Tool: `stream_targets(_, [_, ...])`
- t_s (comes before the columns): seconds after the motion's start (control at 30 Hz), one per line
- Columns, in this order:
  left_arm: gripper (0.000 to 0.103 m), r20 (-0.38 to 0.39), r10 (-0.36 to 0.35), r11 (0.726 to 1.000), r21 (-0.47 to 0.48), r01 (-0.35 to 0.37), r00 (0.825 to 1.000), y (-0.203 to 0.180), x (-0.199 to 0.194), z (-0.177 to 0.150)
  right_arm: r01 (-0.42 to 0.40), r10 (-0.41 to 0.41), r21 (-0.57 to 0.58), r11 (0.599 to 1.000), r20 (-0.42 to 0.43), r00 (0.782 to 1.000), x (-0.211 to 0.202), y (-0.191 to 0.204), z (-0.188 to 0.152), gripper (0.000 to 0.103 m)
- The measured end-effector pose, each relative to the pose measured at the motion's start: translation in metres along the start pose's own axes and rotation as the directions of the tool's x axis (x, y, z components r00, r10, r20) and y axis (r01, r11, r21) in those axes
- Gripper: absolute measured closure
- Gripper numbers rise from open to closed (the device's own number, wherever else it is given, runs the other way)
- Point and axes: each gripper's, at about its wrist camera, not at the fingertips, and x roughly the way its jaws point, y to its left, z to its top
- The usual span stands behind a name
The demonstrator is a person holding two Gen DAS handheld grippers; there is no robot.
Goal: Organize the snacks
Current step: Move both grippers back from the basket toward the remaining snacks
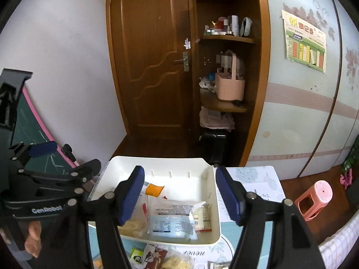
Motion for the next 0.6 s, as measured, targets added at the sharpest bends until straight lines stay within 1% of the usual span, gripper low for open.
stream_targets(0.1, [0.001, 0.017, -0.003, 1.0, 0.001, 0.003, 1.0, 0.001, -0.022, 0.0, -0.003, 0.003, 0.004, 1.0, 0.003, 1.0, -0.014, -0.001, 0.002, 0.037])
stream_targets(0.27, [0.001, 0.043, -0.011, 1.0, -0.005, 0.011, 0.999, 0.001, -0.059, -0.004, 0.002, -0.002, -0.02, 1.0, 0.033, 0.999, -0.05, 0.003, -0.001, 0.037])
stream_targets(0.43, [0.001, 0.057, -0.029, 1.0, -0.009, 0.03, 0.998, -0.002, -0.093, -0.015, -0.026, 0.027, -0.031, 0.999, 0.041, 0.999, -0.079, 0.002, -0.008, 0.037])
stream_targets(0.6, [0.001, 0.063, -0.048, 0.999, 0.005, 0.048, 0.997, -0.009, -0.12, -0.029, -0.035, 0.038, -0.053, 0.998, 0.045, 0.998, -0.103, -0.001, -0.019, 0.037])
